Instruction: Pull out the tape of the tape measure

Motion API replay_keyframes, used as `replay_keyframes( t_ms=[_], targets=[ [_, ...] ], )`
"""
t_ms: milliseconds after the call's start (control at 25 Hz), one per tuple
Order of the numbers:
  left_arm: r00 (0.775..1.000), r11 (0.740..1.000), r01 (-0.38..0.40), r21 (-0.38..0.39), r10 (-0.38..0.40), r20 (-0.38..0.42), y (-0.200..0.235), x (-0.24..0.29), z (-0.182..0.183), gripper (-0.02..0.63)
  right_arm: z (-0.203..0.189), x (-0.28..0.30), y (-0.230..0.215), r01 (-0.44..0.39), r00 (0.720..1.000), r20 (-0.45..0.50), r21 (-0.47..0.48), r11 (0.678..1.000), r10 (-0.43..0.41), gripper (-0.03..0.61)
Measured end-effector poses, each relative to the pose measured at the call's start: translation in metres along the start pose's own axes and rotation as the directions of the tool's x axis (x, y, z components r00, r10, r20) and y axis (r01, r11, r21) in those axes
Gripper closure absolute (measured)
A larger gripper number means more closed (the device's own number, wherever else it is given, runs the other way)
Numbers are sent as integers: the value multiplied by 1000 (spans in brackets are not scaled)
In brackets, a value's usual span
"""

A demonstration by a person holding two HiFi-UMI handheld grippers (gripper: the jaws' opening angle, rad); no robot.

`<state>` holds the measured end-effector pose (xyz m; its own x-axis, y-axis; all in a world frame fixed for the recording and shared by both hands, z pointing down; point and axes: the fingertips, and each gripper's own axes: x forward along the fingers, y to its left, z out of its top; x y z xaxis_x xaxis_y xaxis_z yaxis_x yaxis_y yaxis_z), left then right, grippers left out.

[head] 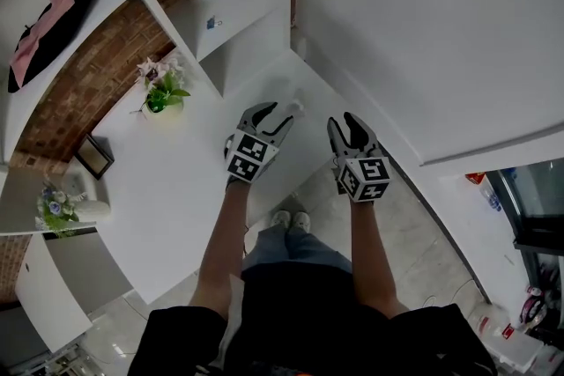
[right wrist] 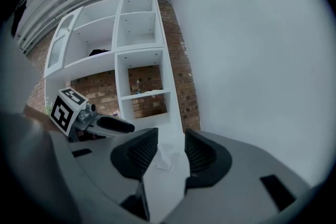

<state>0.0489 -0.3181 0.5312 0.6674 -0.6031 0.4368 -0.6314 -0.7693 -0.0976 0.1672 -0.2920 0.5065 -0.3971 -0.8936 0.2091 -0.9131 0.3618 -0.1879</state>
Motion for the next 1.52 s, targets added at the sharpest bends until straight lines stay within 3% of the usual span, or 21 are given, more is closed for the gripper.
replay_keyframes(
  t_ms=[160, 360, 520, 720, 880, 1280, 1520],
  targets=[
    [988, 988, 111, 107, -98, -117, 3, 27, -1, 449, -9, 9, -1, -16, 999, -42, -24, 1000, 15, 439],
    [937, 931, 271, 246, -196, -290, 3, 61, -20, 449, -18, 17, -8, -28, 996, -87, -43, 999, 24, 439],
    [877, 883, 387, 264, -265, -401, 0, 79, -41, 449, -28, 19, -16, -26, 992, -122, -42, 999, 21, 439],
    [841, 868, 441, 227, -312, -442, -1, 91, -58, 451, -36, 21, -23, -19, 989, -147, -28, 999, 15, 439],
    [837, 860, 452, 237, -317, -445, 0, 95, -61, 508, -39, 23, -24, -20, 987, -157, -23, 1000, 16, 439],
    [827, 824, 495, 276, -351, -439, -13, 86, -60, 531, -48, 17, -18, -21, 984, -178, -12, 1000, 19, 439],
    [857, 839, 465, 282, -346, -383, -19, 64, -51, 531, -46, 15, -7, -43, 983, -176, -5, 999, 41, 439]
  ],
)
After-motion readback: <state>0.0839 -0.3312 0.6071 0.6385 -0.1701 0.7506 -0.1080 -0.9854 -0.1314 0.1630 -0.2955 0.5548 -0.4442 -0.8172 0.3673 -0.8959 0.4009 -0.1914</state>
